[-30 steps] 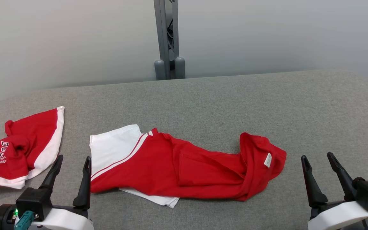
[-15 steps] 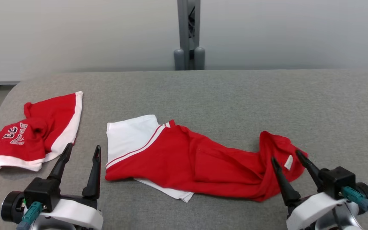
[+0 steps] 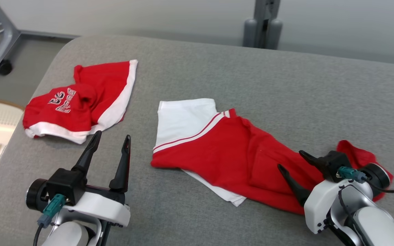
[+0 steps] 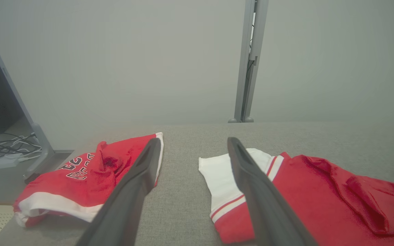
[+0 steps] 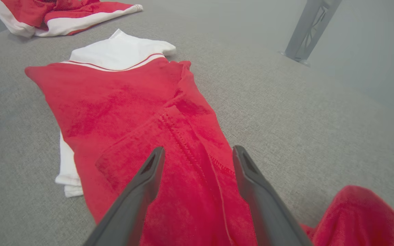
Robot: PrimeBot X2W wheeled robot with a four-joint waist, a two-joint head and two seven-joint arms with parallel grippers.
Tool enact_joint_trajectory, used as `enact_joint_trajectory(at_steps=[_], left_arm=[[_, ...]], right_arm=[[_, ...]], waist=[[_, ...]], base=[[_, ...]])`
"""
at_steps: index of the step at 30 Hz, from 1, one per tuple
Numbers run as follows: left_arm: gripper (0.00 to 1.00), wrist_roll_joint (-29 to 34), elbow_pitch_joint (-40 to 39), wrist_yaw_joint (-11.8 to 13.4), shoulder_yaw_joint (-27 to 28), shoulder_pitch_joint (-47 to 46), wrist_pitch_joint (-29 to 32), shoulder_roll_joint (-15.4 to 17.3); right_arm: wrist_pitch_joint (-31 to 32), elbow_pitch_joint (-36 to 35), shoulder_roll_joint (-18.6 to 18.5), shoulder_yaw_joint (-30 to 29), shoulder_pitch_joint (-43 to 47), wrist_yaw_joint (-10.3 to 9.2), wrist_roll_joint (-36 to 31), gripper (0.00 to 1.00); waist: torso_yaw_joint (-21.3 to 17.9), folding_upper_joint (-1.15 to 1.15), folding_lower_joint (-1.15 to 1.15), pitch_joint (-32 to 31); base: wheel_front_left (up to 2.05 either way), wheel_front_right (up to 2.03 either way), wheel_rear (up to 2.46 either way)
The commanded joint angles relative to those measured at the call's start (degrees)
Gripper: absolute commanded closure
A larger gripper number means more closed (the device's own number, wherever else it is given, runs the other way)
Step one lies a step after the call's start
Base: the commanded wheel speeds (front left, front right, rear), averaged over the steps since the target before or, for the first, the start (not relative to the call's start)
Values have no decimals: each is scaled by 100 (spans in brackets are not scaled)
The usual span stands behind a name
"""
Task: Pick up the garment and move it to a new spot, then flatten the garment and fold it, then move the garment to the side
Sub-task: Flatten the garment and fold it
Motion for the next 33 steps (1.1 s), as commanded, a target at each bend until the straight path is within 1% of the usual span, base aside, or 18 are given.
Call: enact_joint_trajectory(at_steps=[1,7,8,9,10,11,16,19,23,29,33], left_arm=[[0,54,72,-55,-4,-135,-54,-57],[0,71,300,-151,44,-198,-117,-228],[0,80,332,-167,67,-194,-128,-244],[0,84,358,-182,90,-193,-136,-270],[0,90,378,-185,114,-186,-143,-283],[0,102,390,-187,135,-179,-145,-296],[0,168,423,-214,223,-177,-159,-324],[0,240,441,-240,301,-164,-160,-344],[0,298,420,-253,375,-116,-162,-357],[0,347,424,-287,464,-27,-162,-342],[0,366,409,-296,471,39,-157,-302]], right_arm=[[75,75,-118,58,-129,-2,67,0],[402,243,-379,303,-310,-2,271,0],[471,249,-414,353,-307,-3,308,45],[499,222,-446,378,-317,-3,339,61],[568,198,-464,410,-319,-2,379,95],[633,179,-483,438,-302,-2,426,100],[703,-46,-529,400,-223,-2,551,100],[604,-374,-495,191,-87,-2,664,100],[415,-710,-328,-360,178,-3,716,100],[261,-1153,106,-1389,750,-2,530,100],[218,-1417,347,-1748,1172,-2,370,100]], waist=[[244,0,0,217],[305,0,0,302],[293,0,0,301],[277,0,0,301],[252,0,0,299],[224,0,0,300],[96,0,0,300],[-41,0,0,284],[-185,0,0,242],[-446,0,0,172],[-618,0,0,145]], base=[[0,0,0],[0,0,0],[0,0,0],[0,0,0],[0,0,0],[0,0,0],[0,0,0],[0,0,0],[0,0,0],[0,0,0],[0,0,0]])
